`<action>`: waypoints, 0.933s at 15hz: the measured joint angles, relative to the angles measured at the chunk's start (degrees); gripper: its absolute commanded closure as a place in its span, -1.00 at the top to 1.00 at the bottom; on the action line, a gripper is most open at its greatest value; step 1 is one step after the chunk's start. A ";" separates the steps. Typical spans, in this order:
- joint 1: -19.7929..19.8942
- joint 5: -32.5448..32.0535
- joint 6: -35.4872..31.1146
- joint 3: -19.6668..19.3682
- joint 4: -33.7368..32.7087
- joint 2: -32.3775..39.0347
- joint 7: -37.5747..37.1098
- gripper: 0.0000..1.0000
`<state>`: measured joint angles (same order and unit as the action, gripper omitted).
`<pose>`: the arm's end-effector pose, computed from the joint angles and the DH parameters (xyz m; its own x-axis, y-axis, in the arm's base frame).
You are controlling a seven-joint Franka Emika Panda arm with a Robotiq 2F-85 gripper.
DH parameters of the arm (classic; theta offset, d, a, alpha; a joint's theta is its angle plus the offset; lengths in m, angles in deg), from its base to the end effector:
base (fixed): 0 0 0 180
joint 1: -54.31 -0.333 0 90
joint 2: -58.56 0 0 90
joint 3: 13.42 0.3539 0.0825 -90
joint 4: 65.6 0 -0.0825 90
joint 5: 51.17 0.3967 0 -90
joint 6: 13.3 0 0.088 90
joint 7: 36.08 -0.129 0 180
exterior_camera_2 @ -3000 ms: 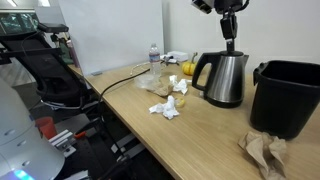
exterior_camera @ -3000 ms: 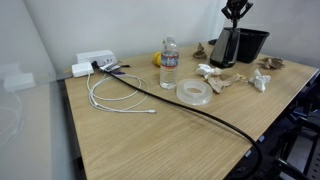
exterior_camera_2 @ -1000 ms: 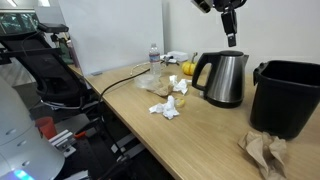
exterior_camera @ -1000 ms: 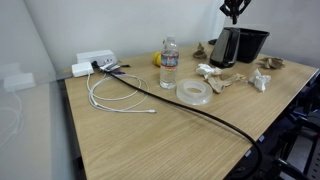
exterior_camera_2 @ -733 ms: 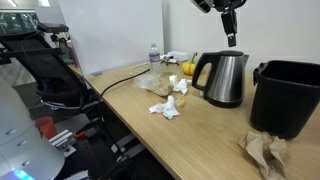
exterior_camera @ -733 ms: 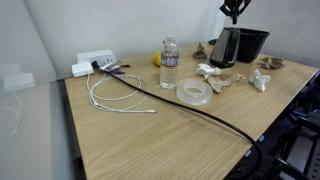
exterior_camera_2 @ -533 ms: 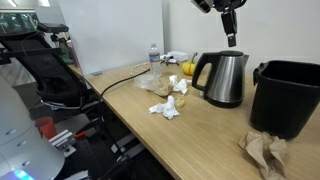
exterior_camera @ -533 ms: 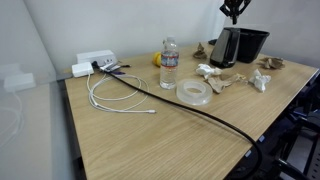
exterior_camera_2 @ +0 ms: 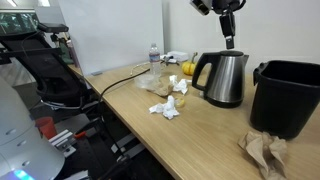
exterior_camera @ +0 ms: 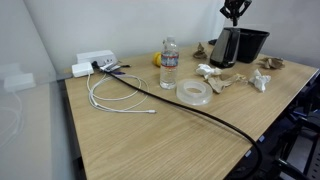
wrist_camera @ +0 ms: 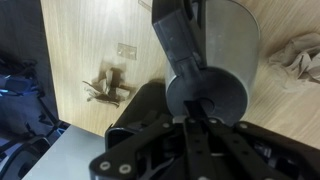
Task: Press the button on the top to open the lid of the kettle
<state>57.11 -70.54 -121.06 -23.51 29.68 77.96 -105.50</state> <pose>0.6429 -0.1680 0.4199 0.2862 -0.9146 0.2855 -0.9429 -0.2159 0.2536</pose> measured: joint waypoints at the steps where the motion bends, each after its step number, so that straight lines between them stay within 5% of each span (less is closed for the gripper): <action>1: -0.06 0.04 0.00 0.05 0.05 0.01 0.00 -1.00; 14: -0.25 0.05 -0.18 0.10 -0.87 1.29 0.00 -1.00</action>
<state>56.86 -70.49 -121.24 -23.41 28.80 79.25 -105.50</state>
